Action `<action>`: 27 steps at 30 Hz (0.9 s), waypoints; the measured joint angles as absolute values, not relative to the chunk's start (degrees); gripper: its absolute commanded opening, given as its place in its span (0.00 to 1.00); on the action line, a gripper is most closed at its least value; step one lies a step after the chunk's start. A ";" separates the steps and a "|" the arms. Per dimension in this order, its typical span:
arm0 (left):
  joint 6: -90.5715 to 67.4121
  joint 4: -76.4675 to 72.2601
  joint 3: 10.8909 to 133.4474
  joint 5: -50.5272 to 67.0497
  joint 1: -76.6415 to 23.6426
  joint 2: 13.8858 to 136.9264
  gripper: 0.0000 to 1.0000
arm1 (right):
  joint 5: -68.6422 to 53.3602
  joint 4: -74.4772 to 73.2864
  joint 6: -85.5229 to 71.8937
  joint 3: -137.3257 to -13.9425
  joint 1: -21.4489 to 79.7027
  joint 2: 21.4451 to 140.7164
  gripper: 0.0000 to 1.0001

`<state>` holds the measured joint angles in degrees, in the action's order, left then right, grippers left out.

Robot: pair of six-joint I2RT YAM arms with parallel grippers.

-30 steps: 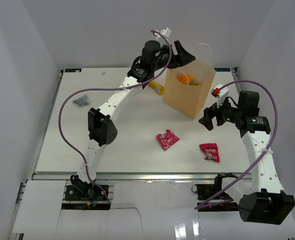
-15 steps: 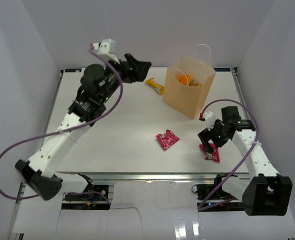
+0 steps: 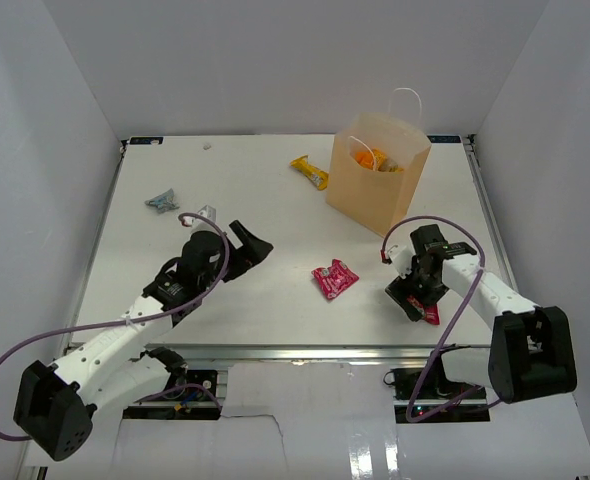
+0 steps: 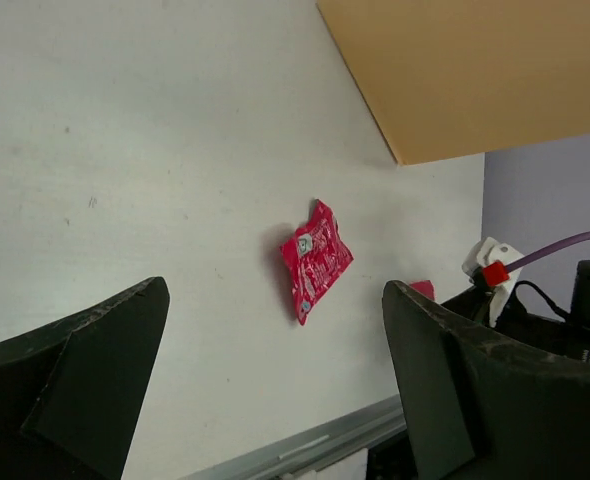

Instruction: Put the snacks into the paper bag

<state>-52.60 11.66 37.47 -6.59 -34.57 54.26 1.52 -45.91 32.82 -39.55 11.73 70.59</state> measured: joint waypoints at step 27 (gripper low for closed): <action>-68.31 5.52 40.51 14.44 -39.51 82.46 0.84 | -13.52 -44.86 44.93 -49.74 13.52 56.45 0.08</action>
<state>-68.31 5.52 40.51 14.44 -39.51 82.46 -13.52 -44.86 44.93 -49.74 13.52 56.45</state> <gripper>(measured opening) 0.835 0.184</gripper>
